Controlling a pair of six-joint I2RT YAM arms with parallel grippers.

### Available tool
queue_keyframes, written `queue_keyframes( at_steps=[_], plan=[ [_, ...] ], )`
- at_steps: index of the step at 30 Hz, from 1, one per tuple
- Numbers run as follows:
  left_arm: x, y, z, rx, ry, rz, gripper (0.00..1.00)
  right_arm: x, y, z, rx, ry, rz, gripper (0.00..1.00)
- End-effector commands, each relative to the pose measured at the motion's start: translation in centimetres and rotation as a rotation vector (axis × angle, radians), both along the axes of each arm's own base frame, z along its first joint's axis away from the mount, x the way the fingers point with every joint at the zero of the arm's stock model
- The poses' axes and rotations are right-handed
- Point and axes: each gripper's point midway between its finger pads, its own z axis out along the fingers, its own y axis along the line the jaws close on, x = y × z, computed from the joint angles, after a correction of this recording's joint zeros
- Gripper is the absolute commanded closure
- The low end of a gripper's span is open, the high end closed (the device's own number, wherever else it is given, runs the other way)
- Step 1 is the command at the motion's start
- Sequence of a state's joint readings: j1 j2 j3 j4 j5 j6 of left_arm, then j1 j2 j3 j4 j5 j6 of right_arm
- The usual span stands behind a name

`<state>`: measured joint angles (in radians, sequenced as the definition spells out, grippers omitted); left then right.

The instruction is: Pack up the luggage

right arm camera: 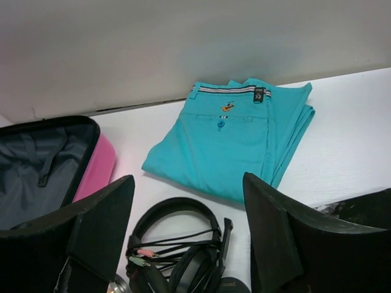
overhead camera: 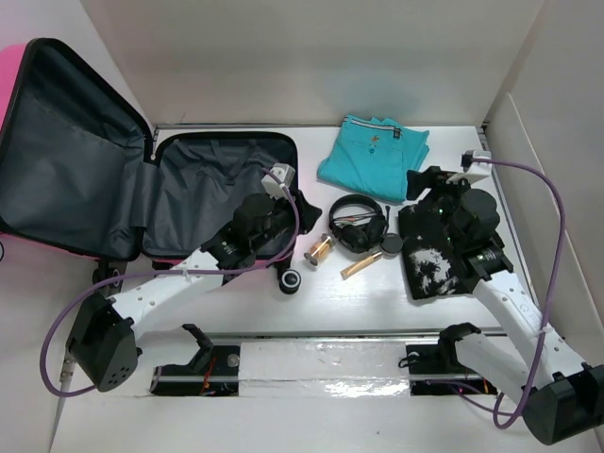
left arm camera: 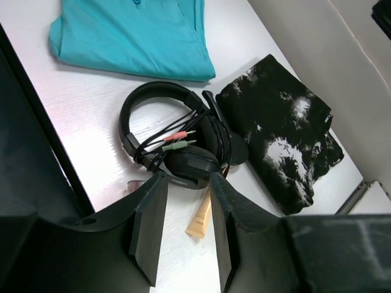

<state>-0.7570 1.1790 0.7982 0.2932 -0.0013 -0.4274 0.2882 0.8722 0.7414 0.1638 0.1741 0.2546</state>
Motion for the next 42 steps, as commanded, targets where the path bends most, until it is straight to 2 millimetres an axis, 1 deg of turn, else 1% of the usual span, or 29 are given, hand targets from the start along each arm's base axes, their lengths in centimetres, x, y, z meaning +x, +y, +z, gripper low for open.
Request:
queue_keyframes(
  at_steps=[1,2,3,4,5,6,7,8,9,10,11,12,14,15,16,17,18,20,21,23,24,26,28,32,36,38,39,41,42],
  plan=[
    [-0.5,-0.9,2.3,-0.029,-0.054,-0.069,0.7,0.0,0.5,1.5,0.009,-0.05,0.036,0.33],
    [-0.6,-1.2,1.8,-0.021,-0.05,-0.088,0.82,0.0,0.5,1.5,0.015,-0.054,0.035,0.46],
    [-0.6,-1.2,1.2,-0.009,-0.04,-0.092,0.91,0.0,0.5,1.3,0.019,-0.052,0.034,0.71],
    [-0.6,-1.1,0.7,0.004,-0.027,-0.086,0.98,0.0,0.5,1.4,0.02,-0.055,0.032,0.84],
    [-0.8,-1.5,0.1,0.027,-0.021,-0.09,1.0,0.0,0.5,1.3,0.019,-0.051,0.03,0.93],
    [-1.2,-1.7,-1.3,0.08,0.005,-0.087,1.0,0.0,0.4,1.3,0.017,-0.048,0.029,0.98],
    [-0.6,-1.4,-1.3,0.138,-0.031,-0.025,1.0,0.0,0.4,1.4,0.017,-0.048,0.026,0.98],
    [-2.1,-2.8,-1.5,0.179,-0.047,-0.051,1.0,0.0,0.4,1.3,0.016,-0.045,0.024,0.98],
    [-1.8,-2.4,-2.8,0.262,-0.042,0.002,1.0,0.0,0.4,1.2,0.02,-0.046,0.024,0.97],
    [-1.9,-3.0,-2.2,0.293,-0.068,-0.002,1.0,0.1,0.4,1.1,0.024,-0.045,0.026,0.95],
    [-2.5,-3.7,-2.4,0.32,-0.076,-0.009,1.0,0.2,0.5,1.1,0.025,-0.044,0.029,0.92],
    [-2.2,-3.5,-3.6,0.368,-0.057,0.006,0.92,0.2,0.6,1.1,0.027,-0.04,0.031,0.84],
    [-2.1,-4.0,-3.7,0.384,-0.062,0.006,0.78,0.1,0.6,1.1,0.026,-0.037,0.036,0.75],
    [-2.0,-4.3,-4.6,0.405,-0.053,-0.008,0.69,0.0,0.6,1.2,0.027,-0.042,0.036,0.63],
    [-2.0,-4.7,-4.6,0.41,-0.05,-0.025,0.65,-0.1,0.6,1.4,0.032,-0.052,0.036,0.58],
    [-2.0,-5.0,-5.1,0.434,-0.045,-0.041,0.59,-0.2,0.6,1.4,0.032,-0.055,0.036,0.54],
    [-2.0,-5.1,-6.9,0.485,-0.013,-0.058,0.54,-0.2,0.6,1.3,0.034,-0.055,0.039,0.52],
    [-1.8,-5.7,-7.8,0.512,0.006,-0.07,0.52,-0.1,0.7,1.2,0.03,-0.049,0.043,0.5],
    [-1.6,-5.9,-9.1,0.543,0.028,-0.07,0.52,-0.2,0.7,1.3,0.03,-0.049,0.045,0.5],
    [-1.2,-6.1,-10.0,0.566,0.045,-0.05,0.52,-0.1,0.3,1.2,0.032,-0.049,0.031,0.5],
    [-1.2,-5.6,-11.6,0.612,0.077,-0.041,0.52,0.0,0.4,1.2,0.034,-0.047,0.033,0.5],
    [-0.6,-5.2,-12.0,0.64,0.079,0.002,0.51,0.1,0.7,1.0,0.034,-0.041,0.047,0.5],
    [-0.6,-4.8,-13.1,0.671,0.095,0.019,0.49,0.1,0.8,1.1,0.031,-0.04,0.054,0.5],
    [-1.0,-4.9,-14.9,0.721,0.134,-0.022,0.48,0.2,0.8,1.0,0.033,-0.041,0.053,0.49],
    [-2.0,-5.2,-17.9,0.755,0.188,-0.081,0.49,0.2,0.6,1.0,0.029,-0.033,0.042,0.49],
    [-2.2,-5.2,-18.6,0.765,0.202,-0.092,0.53,0.0,0.4,1.3,0.032,-0.044,0.031,0.49],
    [-2.2,-5.1,-19.0,0.774,0.207,-0.09,0.65,0.0,0.4,1.2,0.034,-0.044,0.033,0.49],
    [-2.0,-5.0,-18.8,0.763,0.194,-0.072,0.74,-0.1,0.6,1.2,0.033,-0.043,0.045,0.49],
    [-1.7,-5.3,-17.6,0.732,0.176,-0.062,0.8,-0.1,0.7,1.3,0.032,-0.043,0.05,0.49]
  ],
)
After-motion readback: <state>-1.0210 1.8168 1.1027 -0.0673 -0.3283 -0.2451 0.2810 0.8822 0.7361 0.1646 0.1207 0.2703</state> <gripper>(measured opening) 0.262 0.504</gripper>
